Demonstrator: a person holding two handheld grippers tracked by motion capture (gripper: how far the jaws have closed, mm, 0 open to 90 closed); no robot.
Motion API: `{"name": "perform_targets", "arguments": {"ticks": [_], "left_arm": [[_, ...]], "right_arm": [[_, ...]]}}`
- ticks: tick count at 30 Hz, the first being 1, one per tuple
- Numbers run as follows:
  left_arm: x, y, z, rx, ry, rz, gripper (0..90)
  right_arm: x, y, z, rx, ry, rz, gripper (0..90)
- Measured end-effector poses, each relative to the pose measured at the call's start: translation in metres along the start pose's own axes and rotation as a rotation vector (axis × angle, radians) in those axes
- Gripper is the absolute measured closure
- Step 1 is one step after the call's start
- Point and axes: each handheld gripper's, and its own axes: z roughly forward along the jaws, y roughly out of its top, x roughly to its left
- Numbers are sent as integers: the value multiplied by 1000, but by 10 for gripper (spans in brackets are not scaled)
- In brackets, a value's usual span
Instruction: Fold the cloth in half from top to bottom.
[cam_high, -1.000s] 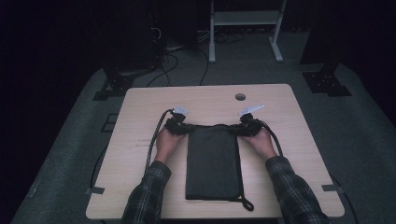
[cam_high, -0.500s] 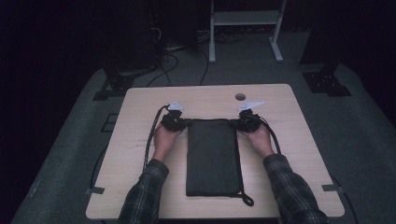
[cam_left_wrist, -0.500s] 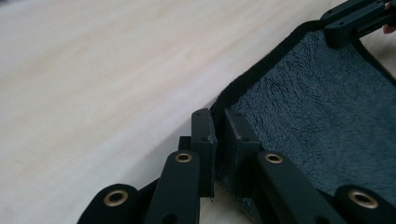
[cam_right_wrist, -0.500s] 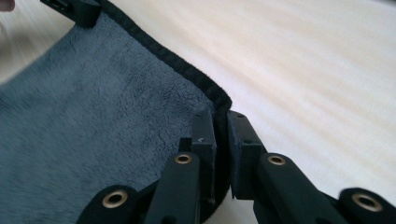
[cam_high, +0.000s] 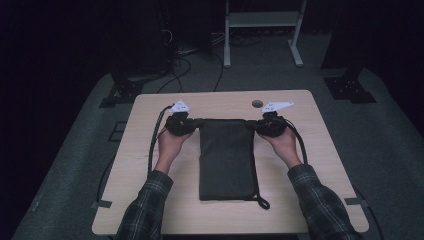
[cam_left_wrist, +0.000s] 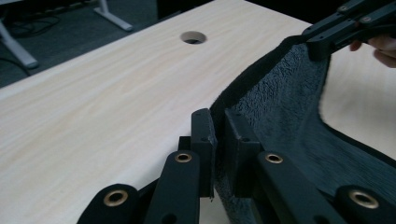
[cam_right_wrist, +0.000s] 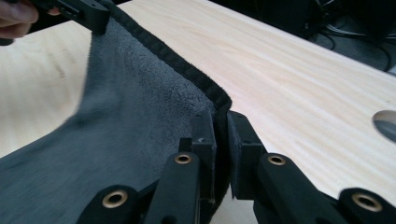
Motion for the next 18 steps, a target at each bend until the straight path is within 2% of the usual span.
{"name": "perform_targets", "arguments": {"ticks": [8,14,18], "left_arm": [[-16,-14,-14,-9,-89,-27,830],[-30,-30,-21,21,-149,-55,829],[-35,-39,-22,39,-164,-59,829]], "right_arm": [[16,-21,-14,2,76,9,817],[28,-38,-19,27,110,4,816],[35,-45,-20,56,116,-8,816]]}}
